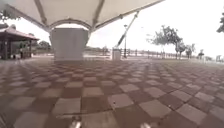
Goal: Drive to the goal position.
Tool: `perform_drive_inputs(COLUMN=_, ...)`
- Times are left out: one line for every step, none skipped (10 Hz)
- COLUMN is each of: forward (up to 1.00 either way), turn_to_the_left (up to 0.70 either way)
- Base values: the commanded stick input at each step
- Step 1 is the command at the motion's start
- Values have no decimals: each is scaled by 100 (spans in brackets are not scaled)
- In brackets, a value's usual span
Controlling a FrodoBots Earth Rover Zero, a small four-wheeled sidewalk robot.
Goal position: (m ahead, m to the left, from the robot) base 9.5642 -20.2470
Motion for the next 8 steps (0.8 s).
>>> perform_drive_inputs(forward=70, turn_to_the_left=-26)
perform_drive_inputs(forward=70, turn_to_the_left=-27)
perform_drive_inputs(forward=70, turn_to_the_left=-27)
perform_drive_inputs(forward=70, turn_to_the_left=-12)
perform_drive_inputs(forward=70, turn_to_the_left=0)
perform_drive_inputs(forward=70, turn_to_the_left=0)
perform_drive_inputs(forward=70, turn_to_the_left=0)
perform_drive_inputs(forward=70, turn_to_the_left=0)
